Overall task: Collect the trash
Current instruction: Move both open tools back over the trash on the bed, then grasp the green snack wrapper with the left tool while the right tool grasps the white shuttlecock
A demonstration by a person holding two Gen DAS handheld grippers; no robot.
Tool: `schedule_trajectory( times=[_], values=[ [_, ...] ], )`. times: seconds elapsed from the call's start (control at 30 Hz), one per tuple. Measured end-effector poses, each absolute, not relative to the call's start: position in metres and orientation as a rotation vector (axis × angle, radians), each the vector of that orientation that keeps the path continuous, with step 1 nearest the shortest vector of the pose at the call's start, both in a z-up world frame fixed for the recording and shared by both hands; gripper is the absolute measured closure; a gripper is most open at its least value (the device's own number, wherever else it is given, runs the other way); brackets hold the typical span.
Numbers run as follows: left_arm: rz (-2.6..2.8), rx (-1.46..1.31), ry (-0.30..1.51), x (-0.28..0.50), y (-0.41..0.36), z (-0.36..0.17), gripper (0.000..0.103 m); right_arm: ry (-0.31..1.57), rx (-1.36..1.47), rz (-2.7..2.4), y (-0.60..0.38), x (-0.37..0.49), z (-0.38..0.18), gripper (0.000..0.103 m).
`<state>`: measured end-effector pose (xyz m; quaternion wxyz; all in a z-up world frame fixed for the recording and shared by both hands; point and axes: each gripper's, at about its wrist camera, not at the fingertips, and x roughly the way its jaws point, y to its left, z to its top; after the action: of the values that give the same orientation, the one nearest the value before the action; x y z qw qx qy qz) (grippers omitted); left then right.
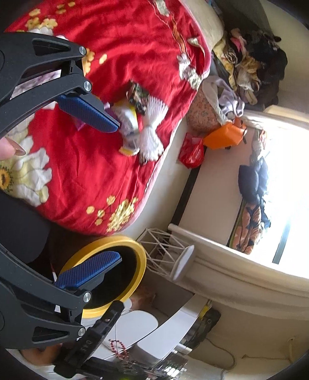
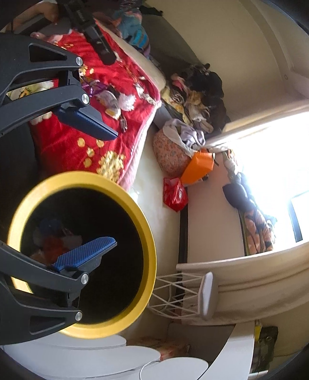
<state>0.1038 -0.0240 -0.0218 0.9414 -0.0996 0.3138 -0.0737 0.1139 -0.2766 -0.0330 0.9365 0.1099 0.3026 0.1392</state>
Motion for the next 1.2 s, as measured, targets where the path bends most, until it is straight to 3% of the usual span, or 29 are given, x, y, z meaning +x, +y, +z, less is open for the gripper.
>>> schedule_trajectory(
  times=[0.37,1.2],
  values=[
    [-0.104,-0.269,0.604,0.103,0.018,-0.019,0.011,0.660,0.275,0.343,-0.259,0.126,-0.029,0.021],
    [0.057,-0.406,0.642,0.118,0.116,-0.045,0.011,0.708,0.065,0.565,-0.120,0.175,-0.024,0.021]
  ],
)
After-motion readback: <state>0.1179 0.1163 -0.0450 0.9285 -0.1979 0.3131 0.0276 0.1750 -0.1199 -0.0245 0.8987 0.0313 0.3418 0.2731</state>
